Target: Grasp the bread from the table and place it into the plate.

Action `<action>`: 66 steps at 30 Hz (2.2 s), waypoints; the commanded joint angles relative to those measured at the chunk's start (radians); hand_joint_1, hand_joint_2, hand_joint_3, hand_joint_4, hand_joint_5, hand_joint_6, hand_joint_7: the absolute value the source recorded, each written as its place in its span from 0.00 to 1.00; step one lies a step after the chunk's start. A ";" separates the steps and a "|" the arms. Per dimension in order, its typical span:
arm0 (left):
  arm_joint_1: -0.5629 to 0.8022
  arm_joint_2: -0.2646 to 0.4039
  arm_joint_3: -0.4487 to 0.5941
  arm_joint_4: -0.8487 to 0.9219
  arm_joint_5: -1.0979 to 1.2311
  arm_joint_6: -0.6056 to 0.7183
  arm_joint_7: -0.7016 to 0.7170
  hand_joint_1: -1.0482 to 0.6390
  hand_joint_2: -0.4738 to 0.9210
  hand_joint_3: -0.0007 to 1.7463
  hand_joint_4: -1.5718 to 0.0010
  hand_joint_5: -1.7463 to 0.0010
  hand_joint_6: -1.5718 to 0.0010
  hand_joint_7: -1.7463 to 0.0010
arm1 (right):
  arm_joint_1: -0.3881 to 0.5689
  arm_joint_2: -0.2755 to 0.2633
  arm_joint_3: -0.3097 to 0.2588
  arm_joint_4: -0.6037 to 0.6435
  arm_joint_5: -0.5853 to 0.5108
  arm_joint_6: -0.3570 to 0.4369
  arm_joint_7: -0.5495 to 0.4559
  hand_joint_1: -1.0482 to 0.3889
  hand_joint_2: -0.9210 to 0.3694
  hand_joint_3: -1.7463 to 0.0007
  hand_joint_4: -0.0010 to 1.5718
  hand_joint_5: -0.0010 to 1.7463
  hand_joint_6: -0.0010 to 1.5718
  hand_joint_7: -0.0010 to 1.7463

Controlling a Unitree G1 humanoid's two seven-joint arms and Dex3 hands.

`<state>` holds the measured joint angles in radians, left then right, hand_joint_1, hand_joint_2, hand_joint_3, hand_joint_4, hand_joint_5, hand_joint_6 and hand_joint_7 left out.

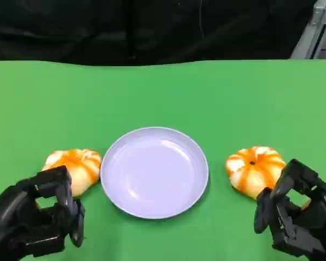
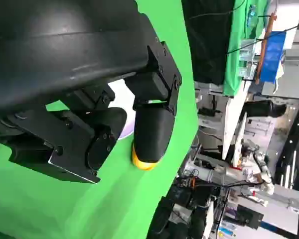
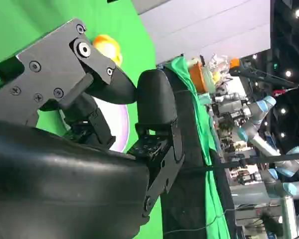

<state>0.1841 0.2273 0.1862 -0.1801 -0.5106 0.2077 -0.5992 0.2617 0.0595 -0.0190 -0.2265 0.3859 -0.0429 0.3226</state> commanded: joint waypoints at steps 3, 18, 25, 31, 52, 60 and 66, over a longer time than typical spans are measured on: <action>0.002 0.021 0.003 0.001 0.006 -0.002 0.000 0.66 0.78 0.75 0.41 0.00 0.51 0.00 | 0.007 -0.009 0.000 -0.018 -0.008 -0.001 -0.016 0.62 0.40 0.23 0.57 1.00 0.46 0.93; 0.010 -0.001 -0.001 -0.030 0.051 -0.035 0.054 0.63 0.79 0.66 0.52 0.03 0.57 0.11 | 0.003 -0.011 -0.004 -0.004 0.004 -0.011 0.003 0.62 0.39 0.23 0.57 1.00 0.45 0.93; 0.038 0.096 -0.092 -0.029 0.684 -0.379 0.332 0.21 1.00 0.14 0.93 0.78 0.78 0.96 | -0.001 -0.008 -0.003 0.001 0.001 -0.015 0.002 0.62 0.39 0.23 0.56 1.00 0.45 0.93; 0.013 0.149 -0.129 0.044 1.005 -0.469 0.534 0.14 1.00 0.09 0.92 0.85 0.78 0.99 | -0.011 -0.007 -0.006 0.023 -0.001 -0.035 0.009 0.62 0.38 0.24 0.57 1.00 0.45 0.93; -0.313 0.278 -0.387 0.361 1.396 -0.352 0.595 0.16 0.99 0.01 0.79 0.97 0.72 1.00 | -0.026 -0.005 -0.007 0.053 -0.001 -0.053 0.010 0.62 0.38 0.24 0.57 1.00 0.46 0.93; -0.430 0.291 -0.455 0.540 1.393 -0.344 0.618 0.16 1.00 0.03 0.77 0.98 0.71 1.00 | -0.025 -0.004 -0.004 0.053 -0.002 -0.058 0.009 0.63 0.37 0.25 0.56 1.00 0.45 0.93; -0.506 0.281 -0.494 0.676 1.375 -0.339 0.639 0.15 1.00 0.05 0.77 0.99 0.72 1.00 | -0.022 -0.002 -0.001 0.043 -0.006 -0.048 -0.004 0.63 0.37 0.24 0.57 1.00 0.45 0.93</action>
<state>-0.2991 0.4955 -0.2940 0.4629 0.8721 -0.1346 0.0186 0.2373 0.0631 -0.0178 -0.1727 0.3815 -0.0911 0.3257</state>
